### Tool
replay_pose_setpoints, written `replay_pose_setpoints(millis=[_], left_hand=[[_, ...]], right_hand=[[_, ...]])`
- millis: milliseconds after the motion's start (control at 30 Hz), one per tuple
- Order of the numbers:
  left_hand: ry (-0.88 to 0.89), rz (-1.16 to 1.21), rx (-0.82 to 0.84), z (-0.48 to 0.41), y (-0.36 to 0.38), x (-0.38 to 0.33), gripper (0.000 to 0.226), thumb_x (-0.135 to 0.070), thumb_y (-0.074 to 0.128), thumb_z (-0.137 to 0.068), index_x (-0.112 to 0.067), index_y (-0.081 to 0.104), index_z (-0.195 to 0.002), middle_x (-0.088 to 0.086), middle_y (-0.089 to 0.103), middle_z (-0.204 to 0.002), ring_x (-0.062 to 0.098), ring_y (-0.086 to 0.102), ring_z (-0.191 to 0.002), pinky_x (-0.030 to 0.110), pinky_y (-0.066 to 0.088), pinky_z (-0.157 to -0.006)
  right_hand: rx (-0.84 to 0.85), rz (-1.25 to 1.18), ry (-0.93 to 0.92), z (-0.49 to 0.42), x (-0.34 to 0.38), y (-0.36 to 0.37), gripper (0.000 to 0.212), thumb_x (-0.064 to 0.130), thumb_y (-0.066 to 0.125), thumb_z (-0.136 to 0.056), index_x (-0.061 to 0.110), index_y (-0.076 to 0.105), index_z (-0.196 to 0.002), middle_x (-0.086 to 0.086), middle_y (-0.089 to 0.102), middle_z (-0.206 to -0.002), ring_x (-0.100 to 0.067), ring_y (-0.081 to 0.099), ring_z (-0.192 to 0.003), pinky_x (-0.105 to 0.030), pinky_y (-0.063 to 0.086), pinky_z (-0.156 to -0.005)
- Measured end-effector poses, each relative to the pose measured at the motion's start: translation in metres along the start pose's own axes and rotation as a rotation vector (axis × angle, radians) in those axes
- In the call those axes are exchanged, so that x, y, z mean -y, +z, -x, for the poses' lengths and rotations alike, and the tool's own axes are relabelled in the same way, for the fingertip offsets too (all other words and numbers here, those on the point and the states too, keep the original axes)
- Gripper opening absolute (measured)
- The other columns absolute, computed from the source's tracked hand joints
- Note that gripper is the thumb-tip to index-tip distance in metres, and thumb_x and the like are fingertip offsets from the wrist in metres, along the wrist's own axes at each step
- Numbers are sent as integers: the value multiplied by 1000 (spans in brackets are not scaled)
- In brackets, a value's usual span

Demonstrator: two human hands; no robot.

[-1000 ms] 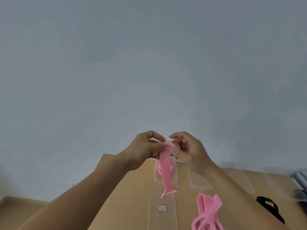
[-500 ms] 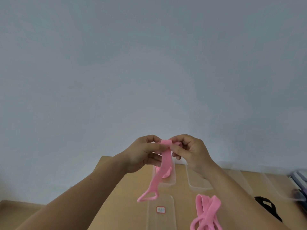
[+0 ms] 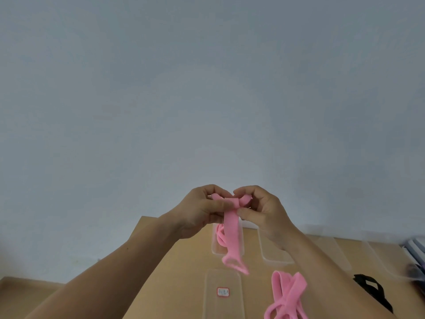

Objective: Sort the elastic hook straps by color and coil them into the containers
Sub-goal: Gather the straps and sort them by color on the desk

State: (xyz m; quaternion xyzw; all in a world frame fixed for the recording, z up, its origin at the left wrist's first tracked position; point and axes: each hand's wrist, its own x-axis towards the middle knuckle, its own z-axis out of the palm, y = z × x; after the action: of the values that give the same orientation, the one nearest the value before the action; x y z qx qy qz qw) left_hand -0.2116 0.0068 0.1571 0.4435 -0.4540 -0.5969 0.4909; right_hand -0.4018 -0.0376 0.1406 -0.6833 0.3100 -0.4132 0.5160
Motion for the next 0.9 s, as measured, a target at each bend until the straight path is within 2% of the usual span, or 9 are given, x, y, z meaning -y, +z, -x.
replay_pose_setpoints(millis=[133,267,333,433,500,600,667,767,900], left_hand=[[65,-79,-55,-2,-1,5,23,2,76,-81,-2,64,-101,17,72,-94,31,72,-84,35,58,-76],[118,-204,-70,-1,-2,9,41,-3,80,-79,-13,61,-114,16,71,-100,23,71,-87,29,57,-78],[91,-209,-66,-1,-3,9,43,-4,79,-80,-10,59,-118,15,72,-104,25,72,-92,30,58,-80],[57,-202,-3,2,-4,8,23,-7,74,-87,3,65,-106,17,74,-100,31,73,-92,37,59,-79],[35,-199,11,4,-4,7,22,-9,72,-88,4,64,-104,18,74,-95,33,73,-86,36,59,-74],[-7,-178,21,7,-4,5,28,-6,70,-88,6,60,-110,21,74,-95,32,74,-84,31,58,-68],[-30,-156,43,9,-3,1,30,-14,71,-89,3,60,-111,22,74,-98,34,73,-86,32,58,-69],[-25,-138,34,9,-3,0,35,-25,73,-88,1,63,-109,27,72,-102,42,71,-93,43,60,-79],[26,-104,-18,7,-3,3,35,-16,77,-85,3,61,-110,28,71,-101,38,71,-89,40,59,-77]], right_hand=[[35,-89,78,-1,0,-2,32,15,73,-80,14,66,-111,-7,69,-84,-25,67,-72,-32,57,-68],[-19,8,116,-6,-3,-1,16,18,75,-87,12,70,-100,-11,71,-77,-24,70,-67,-28,55,-60],[-41,37,91,-6,-2,-1,20,24,81,-79,16,71,-95,-5,72,-76,-23,70,-66,-27,55,-61],[-82,74,31,-7,-1,0,18,18,82,-78,27,72,-91,5,72,-81,-16,69,-68,-29,57,-67],[-104,123,-13,-7,-2,2,22,12,80,-80,29,71,-90,11,72,-85,-10,68,-76,-29,58,-73],[-103,202,-84,-4,0,8,21,15,80,-82,29,67,-91,16,70,-87,-4,67,-81,-20,54,-74],[-107,238,-108,-1,-1,11,19,20,80,-82,30,66,-90,14,70,-89,-9,67,-83,-22,55,-74],[-116,249,-119,2,-2,12,19,18,80,-82,27,65,-90,9,70,-90,-17,67,-86,-34,57,-79],[-84,253,-72,3,-2,10,29,14,81,-79,32,64,-96,15,69,-95,-14,66,-87,-33,57,-78]])
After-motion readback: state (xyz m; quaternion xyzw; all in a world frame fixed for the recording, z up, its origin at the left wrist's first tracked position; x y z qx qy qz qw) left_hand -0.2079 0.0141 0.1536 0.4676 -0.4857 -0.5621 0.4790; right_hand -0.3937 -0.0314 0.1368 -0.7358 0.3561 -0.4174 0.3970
